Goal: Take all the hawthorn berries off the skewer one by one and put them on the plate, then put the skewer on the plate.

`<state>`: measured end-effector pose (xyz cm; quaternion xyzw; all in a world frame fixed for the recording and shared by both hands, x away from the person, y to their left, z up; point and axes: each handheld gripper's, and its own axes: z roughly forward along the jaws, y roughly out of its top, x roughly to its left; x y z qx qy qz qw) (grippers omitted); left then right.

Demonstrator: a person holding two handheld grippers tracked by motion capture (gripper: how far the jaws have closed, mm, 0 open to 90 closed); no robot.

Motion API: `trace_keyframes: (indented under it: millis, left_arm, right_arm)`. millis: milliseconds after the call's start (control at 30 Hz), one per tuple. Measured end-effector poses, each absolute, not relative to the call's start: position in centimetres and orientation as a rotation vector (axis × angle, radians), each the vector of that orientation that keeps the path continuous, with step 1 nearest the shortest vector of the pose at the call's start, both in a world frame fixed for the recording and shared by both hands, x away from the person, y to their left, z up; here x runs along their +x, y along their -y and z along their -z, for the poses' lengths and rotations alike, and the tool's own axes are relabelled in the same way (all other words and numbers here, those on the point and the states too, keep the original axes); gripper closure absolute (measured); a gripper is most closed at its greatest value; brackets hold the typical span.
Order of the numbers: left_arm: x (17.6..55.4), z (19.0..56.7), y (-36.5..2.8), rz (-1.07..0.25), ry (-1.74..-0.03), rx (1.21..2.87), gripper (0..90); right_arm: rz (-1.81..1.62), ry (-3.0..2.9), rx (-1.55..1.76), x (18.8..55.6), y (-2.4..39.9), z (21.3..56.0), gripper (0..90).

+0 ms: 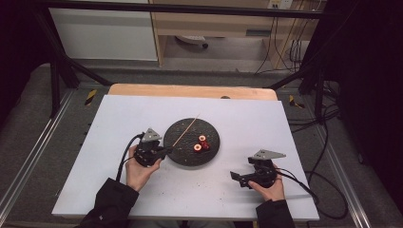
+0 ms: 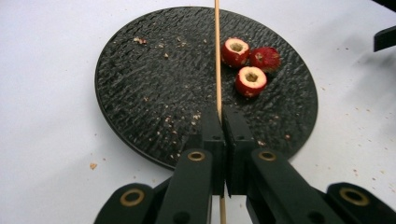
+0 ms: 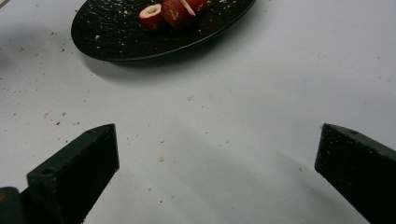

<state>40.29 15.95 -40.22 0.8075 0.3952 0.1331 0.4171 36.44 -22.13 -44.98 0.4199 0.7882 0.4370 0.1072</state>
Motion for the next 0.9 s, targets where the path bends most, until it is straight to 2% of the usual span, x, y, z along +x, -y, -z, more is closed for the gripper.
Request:
trace_keyframes:
  millis: [900]
  left_arm:
    - [43.3,42.3,-12.0,-0.399,-1.082,2.16,88.2]
  right_arm:
    - [-1.293,-2.326,1.233,36.5,22.1,45.1,1.5]
